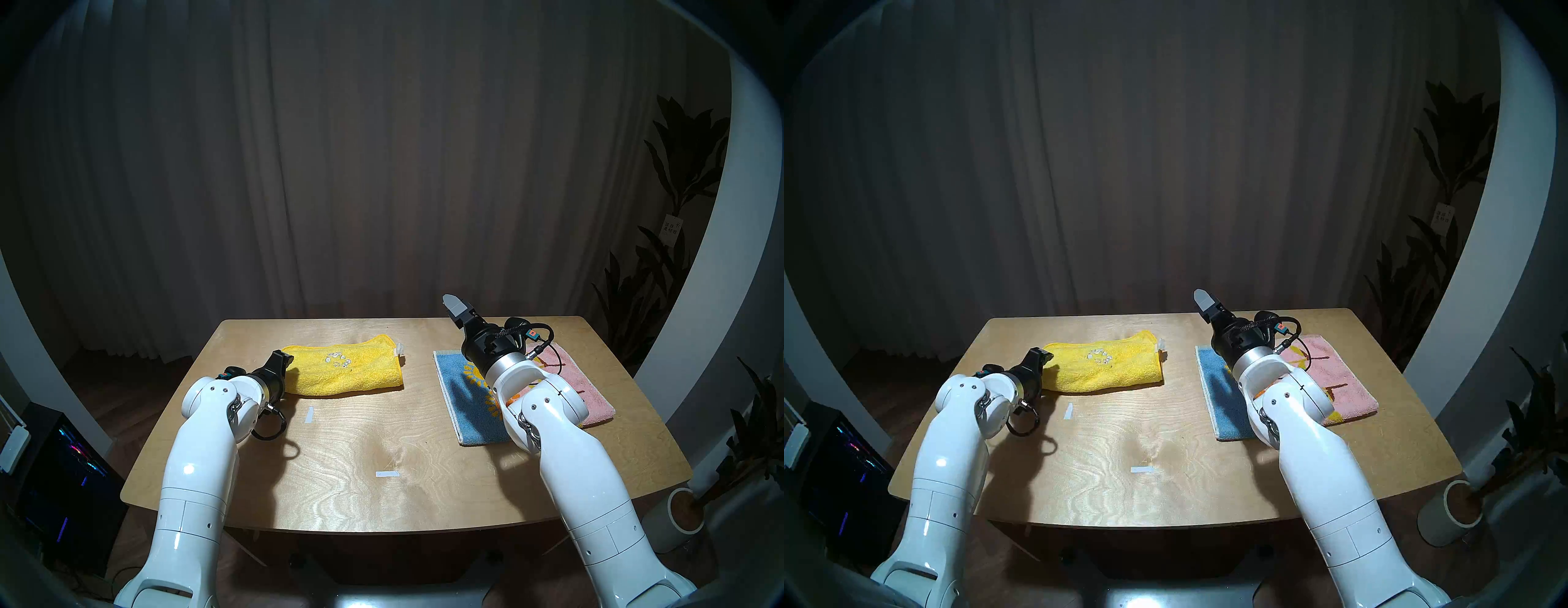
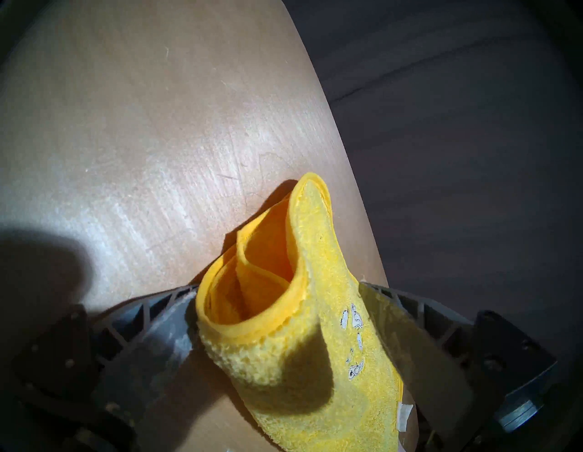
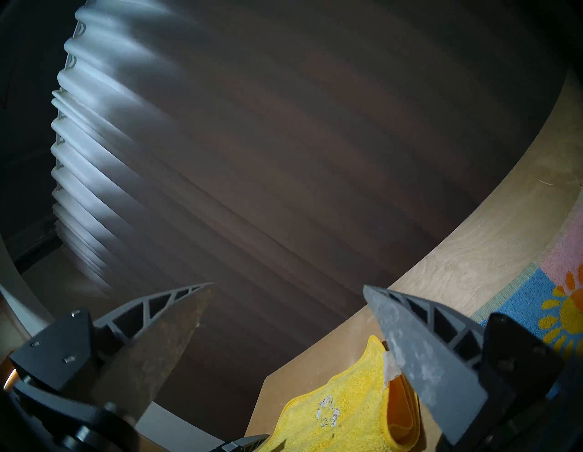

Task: Fold each towel twice and stack them on table

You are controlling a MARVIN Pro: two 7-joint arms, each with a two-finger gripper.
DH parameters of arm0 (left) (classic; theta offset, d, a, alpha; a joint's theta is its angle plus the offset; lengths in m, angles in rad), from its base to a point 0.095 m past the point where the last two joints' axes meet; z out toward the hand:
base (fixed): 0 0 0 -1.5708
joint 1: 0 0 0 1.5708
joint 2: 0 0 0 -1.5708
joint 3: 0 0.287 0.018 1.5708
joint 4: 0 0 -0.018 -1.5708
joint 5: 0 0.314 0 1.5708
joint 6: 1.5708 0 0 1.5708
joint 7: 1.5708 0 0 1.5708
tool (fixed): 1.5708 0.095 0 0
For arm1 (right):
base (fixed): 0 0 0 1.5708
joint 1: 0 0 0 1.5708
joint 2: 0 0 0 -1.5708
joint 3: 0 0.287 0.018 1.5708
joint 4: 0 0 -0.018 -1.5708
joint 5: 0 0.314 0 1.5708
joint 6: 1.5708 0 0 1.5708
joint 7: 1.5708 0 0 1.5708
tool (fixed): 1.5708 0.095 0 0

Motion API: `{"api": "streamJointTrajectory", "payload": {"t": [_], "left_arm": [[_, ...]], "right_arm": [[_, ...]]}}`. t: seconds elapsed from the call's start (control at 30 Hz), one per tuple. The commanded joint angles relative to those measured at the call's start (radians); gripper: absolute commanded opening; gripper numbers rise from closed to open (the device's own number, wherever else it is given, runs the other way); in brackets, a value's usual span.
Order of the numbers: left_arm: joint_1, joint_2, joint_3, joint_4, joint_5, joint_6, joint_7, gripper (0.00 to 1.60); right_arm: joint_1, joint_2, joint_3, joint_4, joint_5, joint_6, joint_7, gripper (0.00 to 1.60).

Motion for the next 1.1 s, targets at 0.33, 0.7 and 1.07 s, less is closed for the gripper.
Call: {"api": "streamJointTrajectory", "payload": {"t": [0.33,0.7,1.07], "left_arm": [[-0.006,0.022,-0.012,-0.001,0.011,0.0,-0.044,0.0],[0.096,0.087,-0.089,-0.123,-0.022,0.07,-0.084,0.0],[0.13,0.124,-0.1,-0.135,0.037,0.059,-0.132,0.0]], "right_arm": [[0.009,-0.013,0.011,-0.036,-0.009,-0.018,-0.02,1.6],[0.018,-0.014,0.015,-0.016,-0.011,-0.011,-0.037,1.6],[0.045,-0.027,-0.004,0.006,-0.02,-0.012,-0.043,1.6]]}}
